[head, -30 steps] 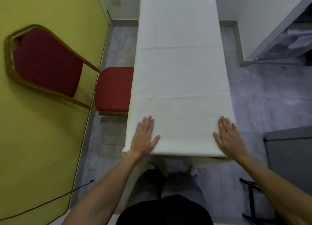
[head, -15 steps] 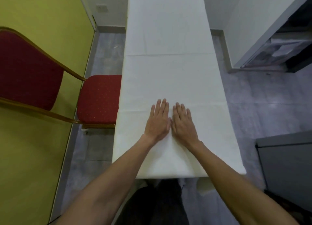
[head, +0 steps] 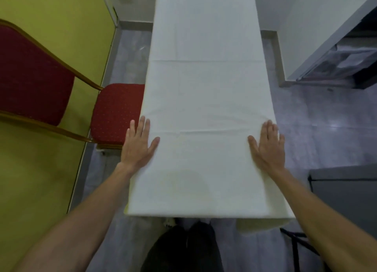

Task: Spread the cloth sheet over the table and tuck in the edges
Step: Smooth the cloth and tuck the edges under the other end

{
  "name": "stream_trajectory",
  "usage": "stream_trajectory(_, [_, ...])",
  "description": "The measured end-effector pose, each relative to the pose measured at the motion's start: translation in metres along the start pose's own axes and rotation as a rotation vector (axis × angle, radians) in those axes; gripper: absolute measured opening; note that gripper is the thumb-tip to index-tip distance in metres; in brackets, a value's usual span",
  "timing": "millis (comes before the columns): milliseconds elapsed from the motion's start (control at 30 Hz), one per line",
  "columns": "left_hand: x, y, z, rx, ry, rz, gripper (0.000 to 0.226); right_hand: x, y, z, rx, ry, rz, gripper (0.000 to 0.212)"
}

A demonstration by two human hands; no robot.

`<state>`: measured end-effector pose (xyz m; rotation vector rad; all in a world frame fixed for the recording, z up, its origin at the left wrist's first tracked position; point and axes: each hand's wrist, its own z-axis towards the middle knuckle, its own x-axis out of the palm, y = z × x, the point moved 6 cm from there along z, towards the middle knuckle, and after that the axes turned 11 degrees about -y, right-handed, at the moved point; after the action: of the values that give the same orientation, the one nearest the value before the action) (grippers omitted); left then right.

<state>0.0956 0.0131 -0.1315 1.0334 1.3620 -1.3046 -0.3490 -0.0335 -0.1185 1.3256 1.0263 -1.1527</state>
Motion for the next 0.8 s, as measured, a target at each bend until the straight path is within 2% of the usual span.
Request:
stream_trajectory(100, [-0.002, 0.007, -0.018, -0.075, 0.022, -0.043, 0.081, 0.001, 0.039, -0.001, 0.027, 0.019, 0.076, 0.088])
stream_trajectory(267, [-0.001, -0.003, -0.063, -0.267, 0.037, -0.317, 0.082, 0.025, 0.186, -0.028, -0.465, 0.137, 0.144, 0.081])
stream_trajectory(433, [0.002, 0.012, -0.134, -0.571, 0.157, -0.546, 0.084, 0.027, 0.293, -0.098, -0.808, 0.239, 0.215, 0.074])
stream_trajectory(533, [-0.006, 0.014, -0.173, -0.633, 0.166, -0.566, 0.083, 0.035, 0.322, -0.148, -1.032, 0.339, 0.230, 0.072])
stream_trajectory(633, [-0.012, 0.011, -0.200, -0.637, 0.096, -0.606, 0.081, 0.046, 0.331, -0.183, -1.219, 0.386, 0.202, 0.072])
stream_trajectory(700, [-0.011, 0.012, -0.220, -0.701, 0.037, -0.661, 0.083, 0.052, 0.333, -0.194, -1.285, 0.394, 0.171, 0.073])
stream_trajectory(800, [-0.009, 0.006, -0.242, -0.713, -0.052, -0.731, 0.075, 0.054, 0.329, -0.193, -1.287, 0.357, 0.111, 0.073])
